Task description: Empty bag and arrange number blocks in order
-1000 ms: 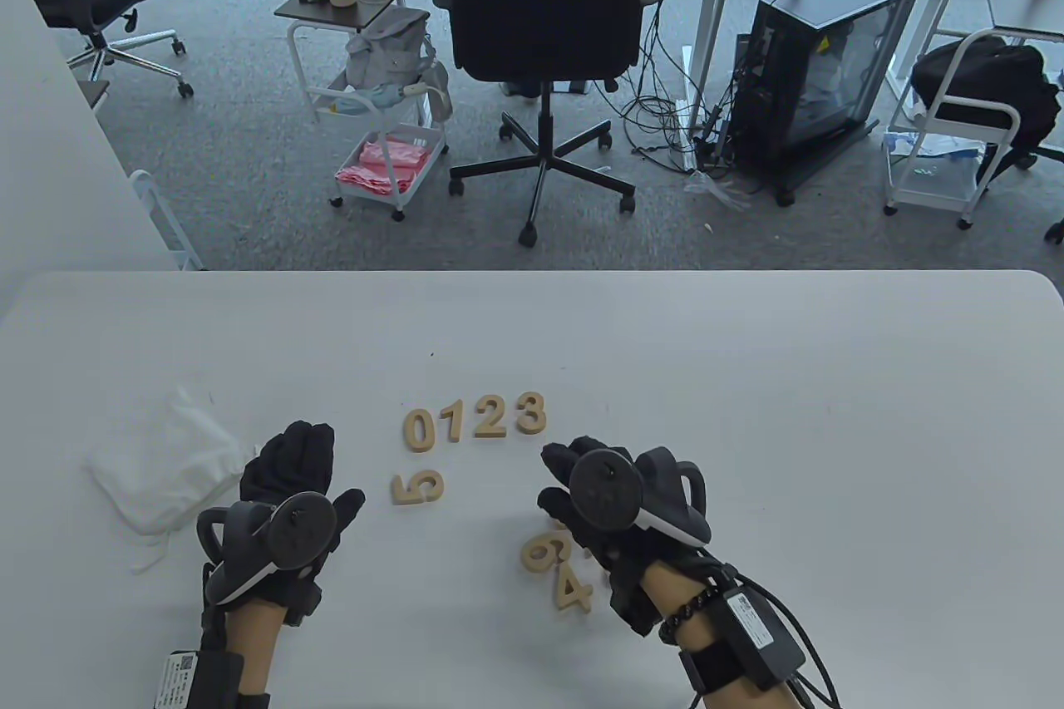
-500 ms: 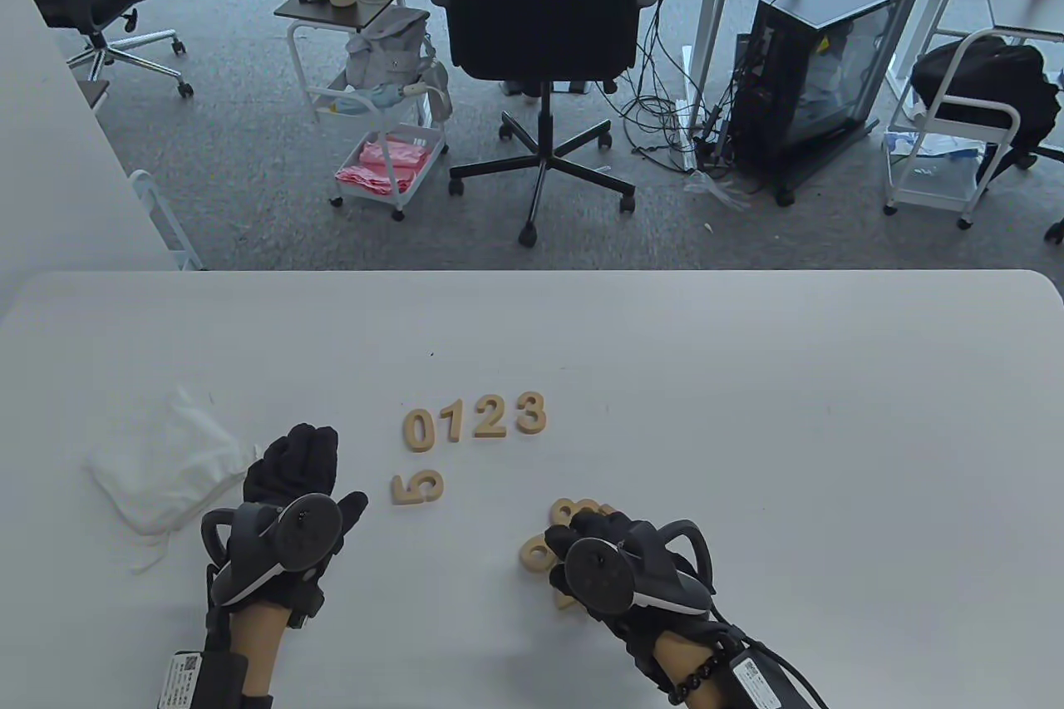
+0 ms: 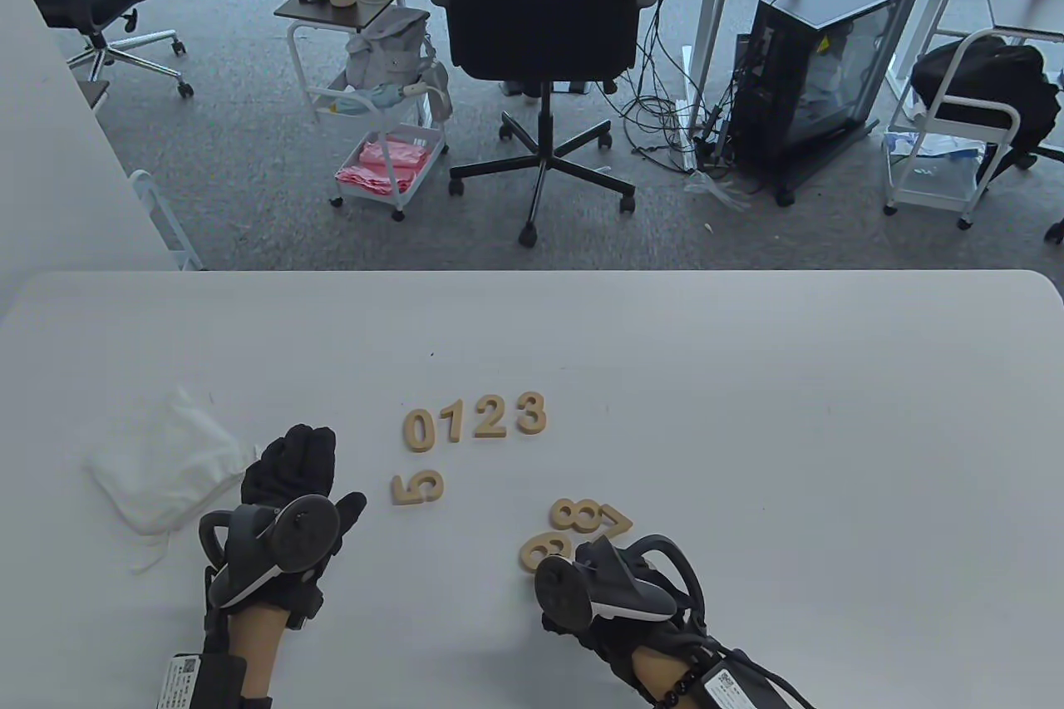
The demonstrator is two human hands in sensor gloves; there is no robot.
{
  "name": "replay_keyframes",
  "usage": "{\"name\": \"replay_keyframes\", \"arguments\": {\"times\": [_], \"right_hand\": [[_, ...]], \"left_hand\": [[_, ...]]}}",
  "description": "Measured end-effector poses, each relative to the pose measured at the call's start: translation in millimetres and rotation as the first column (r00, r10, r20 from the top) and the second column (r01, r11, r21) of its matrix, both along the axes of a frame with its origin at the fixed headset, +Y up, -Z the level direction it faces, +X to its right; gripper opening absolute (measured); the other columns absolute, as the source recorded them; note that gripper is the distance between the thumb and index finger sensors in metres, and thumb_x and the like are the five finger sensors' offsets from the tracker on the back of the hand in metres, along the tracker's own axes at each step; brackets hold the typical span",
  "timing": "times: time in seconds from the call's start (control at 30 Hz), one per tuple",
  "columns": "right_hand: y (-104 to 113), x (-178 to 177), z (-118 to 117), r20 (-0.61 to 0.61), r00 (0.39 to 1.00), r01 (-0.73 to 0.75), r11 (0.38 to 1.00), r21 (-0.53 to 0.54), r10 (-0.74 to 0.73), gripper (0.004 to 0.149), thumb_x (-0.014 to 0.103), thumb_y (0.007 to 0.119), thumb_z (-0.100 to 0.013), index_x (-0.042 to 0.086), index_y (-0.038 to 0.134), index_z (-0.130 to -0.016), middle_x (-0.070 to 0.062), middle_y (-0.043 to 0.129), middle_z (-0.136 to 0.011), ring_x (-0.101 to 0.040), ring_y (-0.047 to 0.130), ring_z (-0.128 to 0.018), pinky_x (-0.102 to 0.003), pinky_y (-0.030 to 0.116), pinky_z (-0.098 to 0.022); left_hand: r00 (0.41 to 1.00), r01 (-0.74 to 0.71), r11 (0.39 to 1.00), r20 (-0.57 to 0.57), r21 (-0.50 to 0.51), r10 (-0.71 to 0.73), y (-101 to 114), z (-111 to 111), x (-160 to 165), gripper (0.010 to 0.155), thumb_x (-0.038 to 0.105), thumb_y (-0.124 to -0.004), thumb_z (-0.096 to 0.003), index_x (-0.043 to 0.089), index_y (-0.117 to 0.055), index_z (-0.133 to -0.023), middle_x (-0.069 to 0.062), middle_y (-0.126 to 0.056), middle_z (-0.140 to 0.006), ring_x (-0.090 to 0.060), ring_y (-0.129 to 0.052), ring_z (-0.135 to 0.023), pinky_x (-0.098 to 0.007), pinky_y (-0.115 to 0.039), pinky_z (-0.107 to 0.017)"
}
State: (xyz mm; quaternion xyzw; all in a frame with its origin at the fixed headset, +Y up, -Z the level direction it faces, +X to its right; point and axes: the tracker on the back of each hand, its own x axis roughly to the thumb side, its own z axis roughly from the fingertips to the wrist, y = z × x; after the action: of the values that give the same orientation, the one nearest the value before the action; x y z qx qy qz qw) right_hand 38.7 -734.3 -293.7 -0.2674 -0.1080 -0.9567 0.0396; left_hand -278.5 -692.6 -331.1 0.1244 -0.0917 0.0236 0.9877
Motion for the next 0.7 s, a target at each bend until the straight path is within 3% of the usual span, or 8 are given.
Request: {"name": "replay_keyframes", "arguments": {"times": [0.5,0.7], "right_hand": [[-18,-10,0,-0.018,0.995,-0.101,0.992,-0.076,0.099,0.071,0.052,0.075,-0.046,0.015,0.066,-0.106,-0.034,0.077,-0.098,-0.047,0.098,-0.068,-0.058,0.086,-0.050],[-24,-16,2,-0.026,0.991,-0.133,0.989,-0.062,0.132,0.065,0.045,0.076,-0.049,0.015,0.065,-0.106,-0.033,0.077,-0.097,-0.047,0.097,-0.069,-0.057,0.086,-0.051]], "left_hand": [[1.000,-0.004,1.000,0.001,0.002,0.004,0,0,0,0.083,0.049,-0.080,-0.0484,0.002,-0.051,-0.111,-0.032,-0.052,-0.112,-0.059,-0.067,-0.098,-0.073,-0.060,-0.068],[1.000,-0.007,1.000,0.000,0.005,0.007,1,1,-1,0.083,0.049,-0.080,-0.0485,0.002,-0.051,-0.111,-0.032,-0.052,-0.112,-0.059,-0.067,-0.098,-0.073,-0.060,-0.068]]}}
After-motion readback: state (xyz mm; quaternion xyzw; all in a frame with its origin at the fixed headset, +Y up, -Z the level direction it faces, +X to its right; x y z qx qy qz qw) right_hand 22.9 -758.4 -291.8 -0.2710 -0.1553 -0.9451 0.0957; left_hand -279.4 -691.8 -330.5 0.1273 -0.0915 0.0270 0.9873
